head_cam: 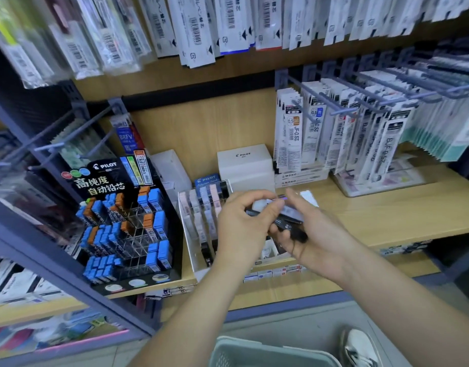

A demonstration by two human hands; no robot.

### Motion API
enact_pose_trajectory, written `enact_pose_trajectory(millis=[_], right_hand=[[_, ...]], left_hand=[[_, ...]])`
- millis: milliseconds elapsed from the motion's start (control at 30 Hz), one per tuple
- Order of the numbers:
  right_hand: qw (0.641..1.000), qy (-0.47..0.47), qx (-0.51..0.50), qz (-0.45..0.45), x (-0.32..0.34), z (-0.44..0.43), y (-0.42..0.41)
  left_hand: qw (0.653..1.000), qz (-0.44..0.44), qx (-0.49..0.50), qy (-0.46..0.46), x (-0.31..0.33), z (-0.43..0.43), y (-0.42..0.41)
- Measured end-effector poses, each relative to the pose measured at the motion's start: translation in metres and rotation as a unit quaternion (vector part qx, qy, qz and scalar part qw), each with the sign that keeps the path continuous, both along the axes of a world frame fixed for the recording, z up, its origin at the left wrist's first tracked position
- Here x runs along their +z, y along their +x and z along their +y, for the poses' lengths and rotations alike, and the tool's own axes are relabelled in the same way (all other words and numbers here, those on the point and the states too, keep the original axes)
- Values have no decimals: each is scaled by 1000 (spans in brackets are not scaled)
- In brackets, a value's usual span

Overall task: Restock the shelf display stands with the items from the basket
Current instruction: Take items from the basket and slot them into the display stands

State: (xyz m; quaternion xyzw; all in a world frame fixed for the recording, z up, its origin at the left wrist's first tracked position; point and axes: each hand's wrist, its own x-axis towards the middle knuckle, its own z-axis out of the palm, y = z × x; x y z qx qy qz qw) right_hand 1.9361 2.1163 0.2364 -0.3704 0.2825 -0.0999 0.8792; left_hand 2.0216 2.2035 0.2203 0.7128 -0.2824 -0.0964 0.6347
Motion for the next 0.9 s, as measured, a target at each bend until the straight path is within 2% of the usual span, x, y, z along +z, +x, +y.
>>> enact_pose_trajectory(millis=[67,233,400,500,633,733,800,900], right_hand=[[1000,-19,-14,11,-8,-3,3],[998,-57,10,20,-16,-19,2],[995,-88,39,39,-17,-35,-5],[994,-87,35,56,-13,-47,-12],[994,-77,-6,77,-10,-58,-18],[994,-65,-34,82,-11,-64,-20],[990,-94,-31,102,-13,-69,-22],[962,-210,-1,177,-19,-78,-26]], left_hand=[[1000,8,11,-1,-4,-3,-3],[980,186,-74,-10,-3,0,1],[957,277,-39,-81,2,6,11],[963,254,-6,-92,3,11,20],[984,176,-14,-33,6,13,24],[986,167,-26,-12,5,11,25],[985,168,-33,5,5,7,25],[983,173,-53,24,3,-3,26]])
